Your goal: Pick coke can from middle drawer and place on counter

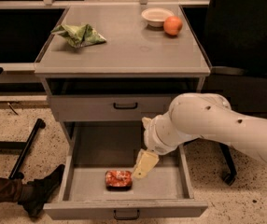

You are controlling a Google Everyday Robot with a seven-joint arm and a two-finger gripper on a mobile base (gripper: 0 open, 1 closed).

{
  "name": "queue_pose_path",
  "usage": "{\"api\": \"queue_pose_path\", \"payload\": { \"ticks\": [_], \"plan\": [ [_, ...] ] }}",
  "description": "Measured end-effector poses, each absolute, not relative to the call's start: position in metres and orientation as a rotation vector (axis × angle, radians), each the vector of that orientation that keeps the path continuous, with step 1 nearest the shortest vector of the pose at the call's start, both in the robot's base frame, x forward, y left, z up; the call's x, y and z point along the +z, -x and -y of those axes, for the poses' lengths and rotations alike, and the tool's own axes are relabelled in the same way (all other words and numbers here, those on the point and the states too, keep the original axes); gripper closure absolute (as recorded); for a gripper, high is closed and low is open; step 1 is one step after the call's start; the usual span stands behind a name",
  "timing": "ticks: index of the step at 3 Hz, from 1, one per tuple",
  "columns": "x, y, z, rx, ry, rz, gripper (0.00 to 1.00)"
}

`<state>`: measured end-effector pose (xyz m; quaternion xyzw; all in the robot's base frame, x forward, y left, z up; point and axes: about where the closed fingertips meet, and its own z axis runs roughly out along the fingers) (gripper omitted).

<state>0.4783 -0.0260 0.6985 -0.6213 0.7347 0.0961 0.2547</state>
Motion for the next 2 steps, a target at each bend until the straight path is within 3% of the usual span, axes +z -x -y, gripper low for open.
{"api": "queue_pose_path", "payload": {
  "ticks": [2],
  "plan": [
    [0.564, -0.503, -0.027, 0.311, 1.652, -1.876, 0.00]
  ]
}}
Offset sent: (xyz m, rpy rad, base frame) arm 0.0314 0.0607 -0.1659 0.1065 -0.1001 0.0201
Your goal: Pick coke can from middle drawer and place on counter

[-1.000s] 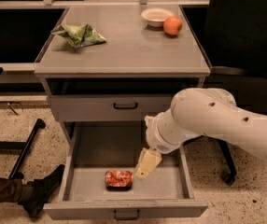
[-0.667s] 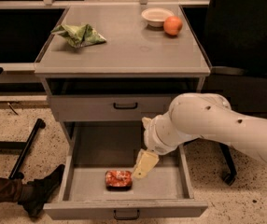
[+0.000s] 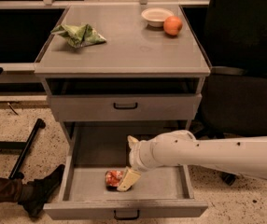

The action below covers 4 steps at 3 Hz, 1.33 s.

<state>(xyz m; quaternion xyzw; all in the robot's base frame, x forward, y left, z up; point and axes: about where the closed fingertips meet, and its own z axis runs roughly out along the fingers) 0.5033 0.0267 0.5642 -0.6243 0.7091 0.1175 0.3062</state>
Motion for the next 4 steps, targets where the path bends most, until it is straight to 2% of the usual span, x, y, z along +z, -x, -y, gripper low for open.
{"api": "queue_pose_path", "payload": {
  "ticks": [2, 4],
  "plan": [
    [0.546, -0.503, -0.029, 0.345, 1.646, -1.859, 0.00],
    [0.476, -0.531, -0.069, 0.472, 1.597, -1.686, 0.00]
  ]
}}
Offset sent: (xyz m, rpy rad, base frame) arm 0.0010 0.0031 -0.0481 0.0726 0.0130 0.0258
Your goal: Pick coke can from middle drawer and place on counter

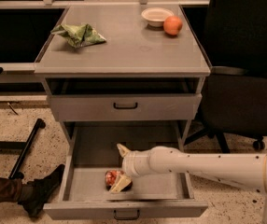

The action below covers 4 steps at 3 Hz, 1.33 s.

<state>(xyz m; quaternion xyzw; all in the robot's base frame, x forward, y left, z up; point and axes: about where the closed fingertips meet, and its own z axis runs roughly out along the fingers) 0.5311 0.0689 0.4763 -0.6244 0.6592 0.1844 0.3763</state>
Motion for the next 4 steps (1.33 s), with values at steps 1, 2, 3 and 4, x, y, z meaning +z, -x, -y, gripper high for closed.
{"api": "queue_pose_path", "payload": {
  "ticks": [1, 2, 3, 4],
  "plan": [
    [0.426, -0.519, -0.092, 0.609, 1.587, -1.655, 0.00],
    [0.426, -0.521, -0.094, 0.607, 1.590, -1.649, 0.00],
    [0.443, -0.531, -0.100, 0.569, 1.597, -1.603, 0.00],
    [0.455, -0.538, -0.100, 0.535, 1.599, -1.572, 0.00]
  ]
}}
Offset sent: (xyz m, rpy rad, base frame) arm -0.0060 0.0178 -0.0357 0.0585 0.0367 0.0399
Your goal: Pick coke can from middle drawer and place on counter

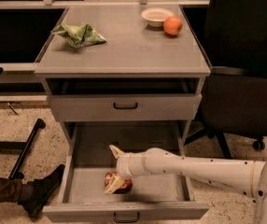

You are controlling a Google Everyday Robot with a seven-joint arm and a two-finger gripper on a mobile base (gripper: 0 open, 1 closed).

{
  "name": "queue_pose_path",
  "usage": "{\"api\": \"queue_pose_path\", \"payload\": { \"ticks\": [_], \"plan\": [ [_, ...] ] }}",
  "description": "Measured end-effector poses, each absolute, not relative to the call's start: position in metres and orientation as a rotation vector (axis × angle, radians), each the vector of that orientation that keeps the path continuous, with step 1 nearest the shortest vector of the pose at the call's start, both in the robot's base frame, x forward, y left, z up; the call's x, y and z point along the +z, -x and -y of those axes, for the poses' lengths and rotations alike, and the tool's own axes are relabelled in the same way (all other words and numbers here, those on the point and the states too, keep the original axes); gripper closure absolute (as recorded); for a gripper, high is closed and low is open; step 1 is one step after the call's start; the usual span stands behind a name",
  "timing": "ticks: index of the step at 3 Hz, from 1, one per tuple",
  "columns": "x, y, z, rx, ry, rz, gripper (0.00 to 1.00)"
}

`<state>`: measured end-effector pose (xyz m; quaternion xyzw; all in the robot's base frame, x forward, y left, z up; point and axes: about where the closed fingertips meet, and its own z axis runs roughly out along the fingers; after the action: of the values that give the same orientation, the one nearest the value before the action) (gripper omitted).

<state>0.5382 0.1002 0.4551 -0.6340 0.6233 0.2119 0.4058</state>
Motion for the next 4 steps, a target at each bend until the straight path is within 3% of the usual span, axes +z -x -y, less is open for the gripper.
{"api": "queue_pose_path", "payload": {
  "ticks": [4],
  "plan": [
    [0.385, -0.546, -0.097, 0.623, 1.568, -1.640, 0.00]
  ]
}}
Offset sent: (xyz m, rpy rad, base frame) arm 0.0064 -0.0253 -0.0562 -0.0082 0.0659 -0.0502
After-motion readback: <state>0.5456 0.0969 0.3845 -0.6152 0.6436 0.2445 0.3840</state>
